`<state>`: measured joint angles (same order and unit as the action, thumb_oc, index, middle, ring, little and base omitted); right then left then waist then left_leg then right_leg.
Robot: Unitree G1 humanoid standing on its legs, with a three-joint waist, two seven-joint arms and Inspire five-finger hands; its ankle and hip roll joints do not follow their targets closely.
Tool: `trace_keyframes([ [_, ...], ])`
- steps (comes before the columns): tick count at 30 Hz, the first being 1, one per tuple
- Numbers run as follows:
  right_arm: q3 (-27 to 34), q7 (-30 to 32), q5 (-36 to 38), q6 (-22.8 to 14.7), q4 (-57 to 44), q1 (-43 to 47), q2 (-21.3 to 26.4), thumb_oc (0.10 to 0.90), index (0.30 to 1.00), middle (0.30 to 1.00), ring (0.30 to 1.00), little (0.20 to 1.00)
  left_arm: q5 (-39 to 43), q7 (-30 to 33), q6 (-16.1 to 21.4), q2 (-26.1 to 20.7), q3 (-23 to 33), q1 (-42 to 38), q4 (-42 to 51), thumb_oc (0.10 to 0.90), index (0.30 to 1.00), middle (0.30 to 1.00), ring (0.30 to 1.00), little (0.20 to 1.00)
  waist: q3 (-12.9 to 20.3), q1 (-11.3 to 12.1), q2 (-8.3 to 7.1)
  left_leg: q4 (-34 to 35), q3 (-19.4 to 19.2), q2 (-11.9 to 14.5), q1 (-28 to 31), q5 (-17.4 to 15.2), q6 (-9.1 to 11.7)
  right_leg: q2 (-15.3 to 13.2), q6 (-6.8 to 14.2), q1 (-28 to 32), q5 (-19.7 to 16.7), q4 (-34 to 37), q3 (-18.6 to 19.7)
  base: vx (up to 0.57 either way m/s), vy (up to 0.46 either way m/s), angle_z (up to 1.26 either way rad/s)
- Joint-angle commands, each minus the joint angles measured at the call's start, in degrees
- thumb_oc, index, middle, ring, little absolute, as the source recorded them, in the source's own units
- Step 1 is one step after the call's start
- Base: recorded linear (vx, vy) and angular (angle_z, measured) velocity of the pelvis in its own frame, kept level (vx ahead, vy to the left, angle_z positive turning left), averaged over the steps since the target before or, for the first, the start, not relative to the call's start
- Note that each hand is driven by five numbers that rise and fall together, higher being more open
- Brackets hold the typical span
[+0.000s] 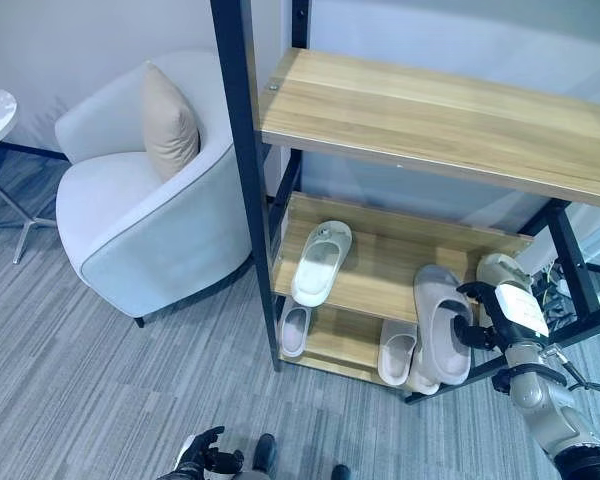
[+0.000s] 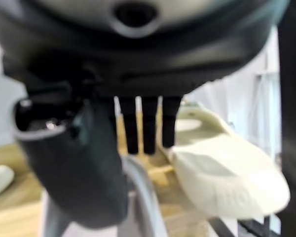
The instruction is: Arrange the slippers neatly on the shoe rack.
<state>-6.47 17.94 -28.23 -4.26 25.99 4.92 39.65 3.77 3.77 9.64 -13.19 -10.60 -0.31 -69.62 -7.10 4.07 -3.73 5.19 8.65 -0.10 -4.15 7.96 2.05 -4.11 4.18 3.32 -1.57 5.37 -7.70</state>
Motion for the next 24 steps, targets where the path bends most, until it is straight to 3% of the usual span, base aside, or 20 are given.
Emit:
trace_keyframes([
  [1, 2.12, 2.56, -2.97, 0.19, -5.97, 1.33, 2.81, 0.400, 0.300, 0.300, 0.300, 0.300, -3.60, 0.48, -0.65, 2.66, -3.29, 1.03, -4.88, 0.800, 0.900, 0.900, 0.900, 0.900, 0.05, 1.53, -1.10, -0.19, -0.21, 0.89, 2.62, -8.51, 0.14, -3.65, 4.58, 0.19, 2.95, -0.43, -0.02, 0.00, 0.000, 0.00],
  [9, 4.45, 5.25, -4.12, 0.64, -8.16, -0.05, 1.63, 0.400, 0.300, 0.300, 0.300, 0.300, -4.57, 1.12, -0.66, 2.63, -3.47, 0.58, -4.81, 0.800, 0.900, 0.900, 0.900, 0.900, 0.29, 1.87, -1.77, -0.19, 0.32, 0.69, 2.06, -7.93, 0.06, -3.72, 4.62, -0.09, 2.59, -0.61, -0.74, -0.01, 0.009, 0.06],
  [14, 6.25, 6.43, 0.23, -2.28, -14.89, -0.60, -0.99, 0.400, 0.300, 0.300, 0.300, 0.300, -4.97, 1.64, -0.66, 2.65, -3.58, 0.00, -4.95, 0.800, 0.900, 0.900, 0.900, 0.900, 0.66, 1.85, -1.70, -0.19, 0.59, 0.73, 2.26, -7.78, 0.14, -3.75, 4.55, 0.15, 2.77, -0.98, -0.95, 0.00, 0.002, 0.02],
  [17, 6.23, 3.81, 2.17, -6.06, -26.02, -2.59, -2.66, 0.400, 0.300, 0.300, 0.300, 0.300, -5.33, 1.81, -0.68, 2.17, -2.88, -0.49, -4.53, 0.800, 0.900, 0.900, 0.900, 0.900, 0.58, 1.66, -1.19, -0.21, 0.92, 0.78, 2.58, -7.62, 0.23, -3.58, 4.13, -0.03, 4.21, -3.61, -1.32, 0.00, 0.000, 0.00],
  [21, 4.45, -0.25, 3.93, -8.49, -32.23, -5.34, -3.69, 0.400, 0.300, 0.300, 0.300, 0.300, -4.83, 2.01, -0.58, 1.44, -2.13, -0.67, -3.43, 0.800, 0.900, 0.900, 0.900, 0.900, -0.40, 1.34, -0.29, -0.59, 1.61, 0.99, 3.24, -7.86, 0.50, -3.20, 3.43, -0.76, 6.71, -8.19, -2.21, -0.04, -0.051, 0.06],
  [23, 3.06, -2.55, 7.20, -9.97, -34.18, -7.15, -4.96, 0.400, 0.300, 0.300, 0.300, 0.300, -4.38, 2.23, -0.37, 1.20, -2.19, -0.86, -2.73, 0.800, 0.900, 0.900, 0.900, 0.900, -0.91, 1.15, 0.31, -0.79, 2.51, 0.93, 3.14, -7.41, 0.80, -2.98, 3.09, -0.89, 7.71, -9.31, -3.11, -0.08, -0.060, 0.31],
  [24, 1.27, -4.96, 12.27, -11.15, -34.13, -8.86, -6.65, 0.400, 0.300, 0.300, 0.300, 0.300, -3.35, 2.42, -0.08, 1.00, -1.96, -0.92, -2.24, 0.800, 0.900, 0.900, 0.900, 0.900, -1.14, 1.04, 0.86, -0.99, 3.49, 0.86, 2.68, -6.79, 1.28, -2.89, 2.72, -0.68, 8.17, -9.16, -4.49, -0.06, -0.048, 0.27],
])
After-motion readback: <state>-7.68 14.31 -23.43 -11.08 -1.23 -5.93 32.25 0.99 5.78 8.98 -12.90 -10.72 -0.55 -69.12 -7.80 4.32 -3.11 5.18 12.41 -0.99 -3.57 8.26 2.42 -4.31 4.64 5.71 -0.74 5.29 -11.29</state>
